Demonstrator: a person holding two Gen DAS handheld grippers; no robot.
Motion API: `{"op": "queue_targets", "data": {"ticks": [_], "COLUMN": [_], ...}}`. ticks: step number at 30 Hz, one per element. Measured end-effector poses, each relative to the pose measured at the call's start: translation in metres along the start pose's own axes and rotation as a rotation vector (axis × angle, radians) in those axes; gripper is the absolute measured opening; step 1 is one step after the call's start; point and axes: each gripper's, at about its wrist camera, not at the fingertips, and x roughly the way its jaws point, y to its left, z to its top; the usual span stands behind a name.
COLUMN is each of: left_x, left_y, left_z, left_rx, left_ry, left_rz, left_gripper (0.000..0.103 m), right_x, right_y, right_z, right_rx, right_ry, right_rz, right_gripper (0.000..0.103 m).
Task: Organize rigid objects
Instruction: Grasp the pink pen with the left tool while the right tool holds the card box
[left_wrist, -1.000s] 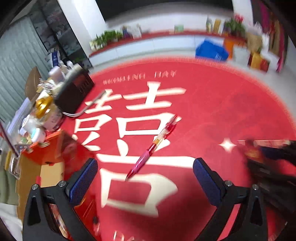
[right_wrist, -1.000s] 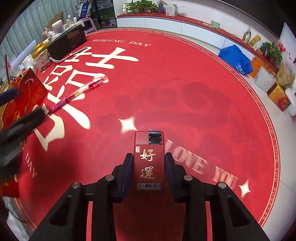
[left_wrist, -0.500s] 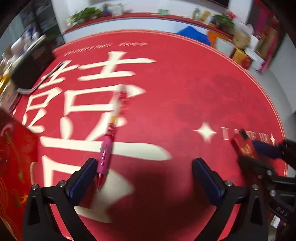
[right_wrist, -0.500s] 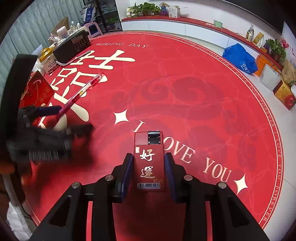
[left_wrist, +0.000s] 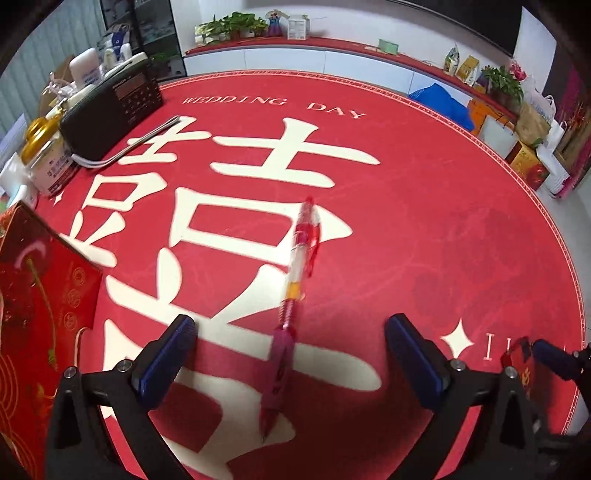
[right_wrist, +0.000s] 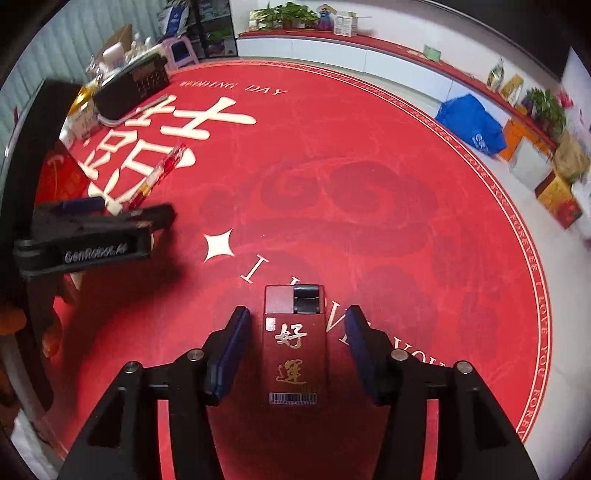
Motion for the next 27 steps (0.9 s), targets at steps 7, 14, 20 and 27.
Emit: {"op": "queue_targets", "data": {"ticks": [7,14,20,27], "left_x": [0.001,0.0,-0.011,-0.039], "left_y": [-0.005,-0.005,-0.019,-0.009], "left_z": [0.001,0.0,-0.001,-0.018], "left_rx": [0.01,0.013,0.081,-0.006], "left_ry": [-0.049,-0.059,-0.052,-0.05], "left_rz": [-0.015,-0.017,-0.059,-0.153], "left_gripper": [0.103,0.103,0.053,0.01], "right_x": [0.003,0.003,-0.007,-0.037], "right_y": [0.002,0.003,0.009,0.001], "right_z": [-0.004,-0.004,-0.006,-0.022], "right_rx": [0.003,0.01,-0.007,0.062], "right_ry": [-0.003,0.005,0.012,-0.043], "right_rz": [-0.005,-0.011,0.006,0.073], "right_gripper": [0.083,0.082,0.036,0.036]}}
